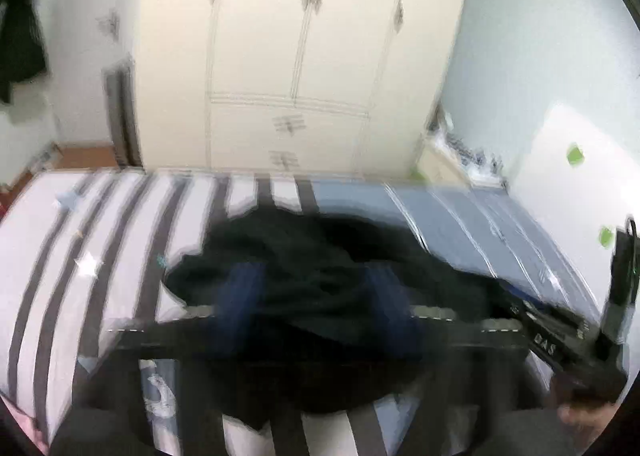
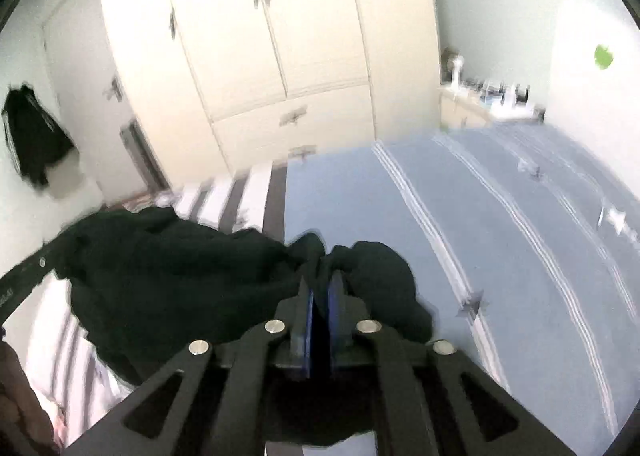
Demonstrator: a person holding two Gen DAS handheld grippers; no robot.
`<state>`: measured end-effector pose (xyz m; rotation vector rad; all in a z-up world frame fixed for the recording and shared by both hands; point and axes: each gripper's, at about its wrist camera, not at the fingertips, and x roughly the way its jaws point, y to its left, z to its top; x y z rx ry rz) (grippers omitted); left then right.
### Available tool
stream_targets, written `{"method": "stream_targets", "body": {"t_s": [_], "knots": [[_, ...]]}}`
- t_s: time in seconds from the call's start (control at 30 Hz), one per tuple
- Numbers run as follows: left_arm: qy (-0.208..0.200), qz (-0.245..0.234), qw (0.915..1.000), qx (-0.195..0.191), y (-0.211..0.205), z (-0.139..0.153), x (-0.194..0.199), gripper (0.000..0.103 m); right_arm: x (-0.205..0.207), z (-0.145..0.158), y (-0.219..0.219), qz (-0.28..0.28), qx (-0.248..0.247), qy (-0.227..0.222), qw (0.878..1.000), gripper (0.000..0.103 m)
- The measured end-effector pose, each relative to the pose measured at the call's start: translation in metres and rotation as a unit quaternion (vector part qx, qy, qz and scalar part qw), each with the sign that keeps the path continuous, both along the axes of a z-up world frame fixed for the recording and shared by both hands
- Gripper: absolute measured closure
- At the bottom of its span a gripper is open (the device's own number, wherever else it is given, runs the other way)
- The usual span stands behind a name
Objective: Fold clothes
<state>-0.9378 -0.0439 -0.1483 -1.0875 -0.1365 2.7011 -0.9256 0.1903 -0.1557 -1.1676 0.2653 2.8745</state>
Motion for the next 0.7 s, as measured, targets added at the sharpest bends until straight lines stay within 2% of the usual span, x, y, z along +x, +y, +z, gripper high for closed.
{"method": "stream_targets", "body": {"t_s": [0.03, 0.07, 0.17, 0.27, 0.3, 0.47, 0.57, 0.63, 0.67, 0.7], "knots": [[-0.011, -0.009, 0.9998, -0.017, 0.003, -0.009, 0.006, 0.012, -0.007, 0.008, 0.001, 0.010, 0.006, -0.013, 1.000, 0.052], [-0.013, -0.014, 0.9992, -0.035, 0.005, -0.020, 0.015, 0.012, -0.005, 0.007, -0.001, 0.023, 0.017, -0.024, 0.999, 0.044], [-0.030, -0.023, 0.9968, -0.071, 0.002, -0.059, 0.046, 0.013, 0.020, -0.019, -0.007, 0.060, 0.052, -0.053, 0.995, 0.046], [-0.058, -0.029, 0.9967, -0.049, -0.020, -0.094, 0.082, 0.017, 0.064, -0.062, -0.002, 0.081, 0.054, -0.079, 0.992, 0.048], [-0.067, -0.028, 0.9965, -0.042, -0.027, -0.103, 0.095, 0.020, 0.081, -0.076, 0.001, 0.085, 0.042, -0.085, 0.992, 0.048], [-0.118, -0.028, 0.9925, -0.021, -0.066, -0.142, 0.170, 0.022, 0.149, -0.127, 0.013, 0.100, -0.004, -0.112, 0.989, 0.048], [-0.147, -0.035, 0.9880, -0.033, -0.080, -0.162, 0.195, 0.022, 0.185, -0.148, 0.010, 0.114, -0.011, -0.133, 0.984, 0.048], [-0.172, -0.038, 0.9833, -0.043, -0.089, -0.178, 0.198, 0.023, 0.195, -0.157, 0.003, 0.129, 0.013, -0.145, 0.981, 0.048], [-0.185, -0.039, 0.9807, -0.048, -0.093, -0.186, 0.200, 0.026, 0.198, -0.162, -0.001, 0.137, 0.027, -0.152, 0.979, 0.048], [-0.203, -0.048, 0.9769, -0.044, -0.095, -0.194, 0.202, 0.038, 0.201, -0.168, -0.002, 0.140, 0.030, -0.159, 0.977, 0.048]]}}
